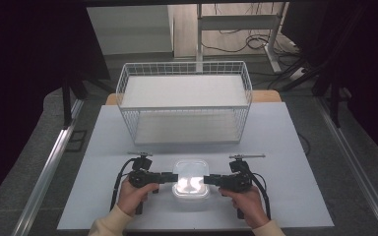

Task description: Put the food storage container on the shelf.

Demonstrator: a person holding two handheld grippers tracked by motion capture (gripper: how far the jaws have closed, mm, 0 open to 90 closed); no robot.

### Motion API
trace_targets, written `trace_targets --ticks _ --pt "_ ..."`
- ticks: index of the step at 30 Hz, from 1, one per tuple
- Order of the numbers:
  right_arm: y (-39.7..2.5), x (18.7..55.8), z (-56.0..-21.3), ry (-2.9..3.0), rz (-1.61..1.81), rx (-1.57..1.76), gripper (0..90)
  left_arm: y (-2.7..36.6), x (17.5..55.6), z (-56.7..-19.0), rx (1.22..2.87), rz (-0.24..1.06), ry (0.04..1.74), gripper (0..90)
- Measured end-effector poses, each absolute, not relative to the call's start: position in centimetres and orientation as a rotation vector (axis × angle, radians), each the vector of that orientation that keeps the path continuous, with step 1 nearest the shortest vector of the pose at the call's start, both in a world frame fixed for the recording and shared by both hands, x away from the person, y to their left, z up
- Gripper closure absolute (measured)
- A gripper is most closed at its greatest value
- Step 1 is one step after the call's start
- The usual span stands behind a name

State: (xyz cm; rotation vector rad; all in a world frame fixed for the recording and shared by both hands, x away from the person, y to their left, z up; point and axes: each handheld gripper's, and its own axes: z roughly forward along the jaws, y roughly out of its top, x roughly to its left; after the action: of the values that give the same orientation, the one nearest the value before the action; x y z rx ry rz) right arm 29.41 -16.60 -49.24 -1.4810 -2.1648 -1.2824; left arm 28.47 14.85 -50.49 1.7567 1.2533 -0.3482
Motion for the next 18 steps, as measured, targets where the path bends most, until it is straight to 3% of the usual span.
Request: trace_targets --ticks 18 --pt "-17.5 28.4 -48.5 -2.097 -1.362 -1.491 78.5 15.3 27.2 -49.3 1.713 -0.297 1.208 77.2"
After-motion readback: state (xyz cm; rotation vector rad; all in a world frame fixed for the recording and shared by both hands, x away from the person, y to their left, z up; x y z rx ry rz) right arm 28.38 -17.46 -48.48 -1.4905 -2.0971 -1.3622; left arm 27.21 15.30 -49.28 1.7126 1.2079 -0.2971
